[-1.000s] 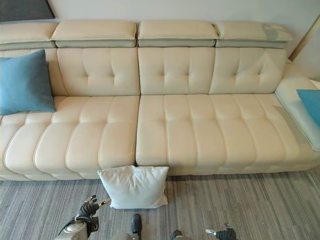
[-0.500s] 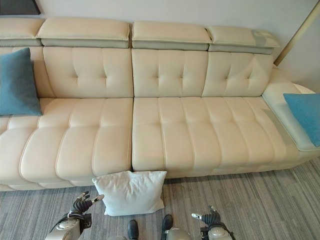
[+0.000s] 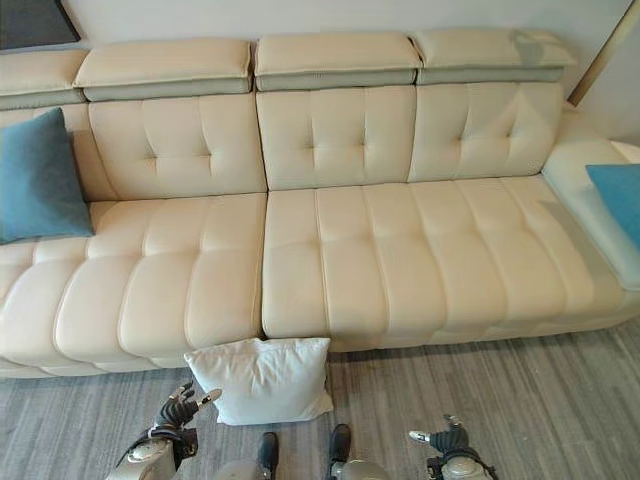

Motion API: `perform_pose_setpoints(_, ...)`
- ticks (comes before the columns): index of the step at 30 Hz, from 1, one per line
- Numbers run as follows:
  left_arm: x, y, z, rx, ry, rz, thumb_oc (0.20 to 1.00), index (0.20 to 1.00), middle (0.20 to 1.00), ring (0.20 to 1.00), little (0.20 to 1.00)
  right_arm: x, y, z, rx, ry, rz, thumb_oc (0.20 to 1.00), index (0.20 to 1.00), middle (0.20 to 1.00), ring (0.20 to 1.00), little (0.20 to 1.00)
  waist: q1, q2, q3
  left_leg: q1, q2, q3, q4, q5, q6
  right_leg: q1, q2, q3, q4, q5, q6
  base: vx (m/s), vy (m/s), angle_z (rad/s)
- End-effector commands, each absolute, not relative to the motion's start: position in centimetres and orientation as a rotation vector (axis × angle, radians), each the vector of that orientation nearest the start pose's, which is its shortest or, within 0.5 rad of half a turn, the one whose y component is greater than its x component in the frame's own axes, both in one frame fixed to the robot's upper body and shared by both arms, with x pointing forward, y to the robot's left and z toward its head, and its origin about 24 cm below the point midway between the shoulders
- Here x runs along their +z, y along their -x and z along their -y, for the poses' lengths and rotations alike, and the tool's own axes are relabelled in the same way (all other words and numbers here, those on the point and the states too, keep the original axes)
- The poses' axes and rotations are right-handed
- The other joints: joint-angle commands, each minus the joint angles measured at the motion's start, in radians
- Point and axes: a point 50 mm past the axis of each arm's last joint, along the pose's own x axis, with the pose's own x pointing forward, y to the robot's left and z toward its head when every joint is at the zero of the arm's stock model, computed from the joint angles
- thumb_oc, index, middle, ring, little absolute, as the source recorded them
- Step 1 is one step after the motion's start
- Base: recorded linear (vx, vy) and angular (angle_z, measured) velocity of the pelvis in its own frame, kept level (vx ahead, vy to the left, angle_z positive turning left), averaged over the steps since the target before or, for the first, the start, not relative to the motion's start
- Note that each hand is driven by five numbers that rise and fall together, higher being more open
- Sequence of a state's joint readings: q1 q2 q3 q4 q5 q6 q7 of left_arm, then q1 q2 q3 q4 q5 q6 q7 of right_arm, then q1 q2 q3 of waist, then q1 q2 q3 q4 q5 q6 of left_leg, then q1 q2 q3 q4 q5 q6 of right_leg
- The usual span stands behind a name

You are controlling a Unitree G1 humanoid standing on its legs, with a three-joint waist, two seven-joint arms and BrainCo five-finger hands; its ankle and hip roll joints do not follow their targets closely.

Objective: Pick up all the scattered cushions and arrange them neatly on the sofa.

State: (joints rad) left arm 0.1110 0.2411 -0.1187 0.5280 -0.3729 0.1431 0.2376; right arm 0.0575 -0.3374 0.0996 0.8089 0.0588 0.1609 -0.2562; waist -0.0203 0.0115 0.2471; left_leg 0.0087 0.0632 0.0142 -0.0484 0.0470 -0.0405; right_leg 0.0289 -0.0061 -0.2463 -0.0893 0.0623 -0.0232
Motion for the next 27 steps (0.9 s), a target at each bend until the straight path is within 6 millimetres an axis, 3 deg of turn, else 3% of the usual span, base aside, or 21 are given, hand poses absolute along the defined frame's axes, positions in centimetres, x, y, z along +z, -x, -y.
perform_pose_setpoints(1,-9.4,-17.4,-22.4,0.314,-0.024,-0.746,1.000,1.000,1.000,1.000,1.000,-12.1,-14.3,26.3,-0.329,0.429,-0.978,1.000,1.000,1.000,1.000,1.000,0.000,-0.051,-0.028,-0.002,-0.048,0.002,-0.034,-0.011,-0.002,0.065,-0.022,0.002,0.036,-0.179,0.051,0.08,0.129,0.04)
perform_pose_setpoints(6,-9.7,-16.5,-22.9,0.341,-0.020,-0.765,1.000,1.000,1.000,1.000,1.000,-12.2,-14.5,25.7,-0.292,0.443,-0.977,1.000,1.000,1.000,1.000,1.000,0.021,-0.047,-0.028,0.022,-0.064,0.001,-0.039,-0.036,0.011,0.094,-0.034,-0.006,0.008,-0.169,0.063,0.10,0.151,0.07)
perform_pose_setpoints(11,-9.9,-16.4,-24.2,0.431,-0.019,-0.777,1.000,1.000,1.000,1.000,1.000,-11.3,-17.1,24.0,-0.259,0.433,-0.883,1.000,1.000,1.000,1.000,1.000,0.050,-0.059,0.000,-0.013,-0.078,-0.011,-0.039,-0.042,0.015,0.067,-0.051,-0.022,0.002,-0.158,0.081,0.03,0.146,0.16)
perform_pose_setpoints(19,-8.6,-21.1,-26.4,0.515,-0.223,-0.734,1.000,1.000,1.000,1.000,1.000,-6.6,-25.7,21.6,-0.298,0.426,-0.628,1.000,1.000,1.000,1.000,1.000,0.054,-0.061,0.088,-0.163,-0.090,0.017,-0.039,-0.017,0.033,-0.126,-0.067,0.028,0.051,-0.131,0.084,-0.05,0.128,0.00)
perform_pose_setpoints(23,-6.6,-23.9,-28.9,0.627,-0.271,-0.706,1.000,1.000,1.000,1.000,1.000,-3.1,-30.2,20.9,-0.370,0.368,-0.507,1.000,1.000,1.000,1.000,1.000,0.048,-0.056,0.135,-0.276,-0.090,0.048,0.028,-0.020,0.040,-0.245,-0.077,0.057,0.105,-0.114,0.081,-0.06,0.113,-0.28)
perform_pose_setpoints(27,-4.1,-26.6,-30.2,0.687,-0.286,-0.643,1.000,1.000,1.000,1.000,1.000,-0.3,-33.3,19.7,-0.390,0.337,-0.433,1.000,1.000,1.000,1.000,1.000,0.039,-0.056,0.177,-0.418,-0.096,0.057,0.127,-0.035,0.045,-0.377,-0.087,0.069,0.186,-0.115,0.079,-0.07,0.061,-0.11)
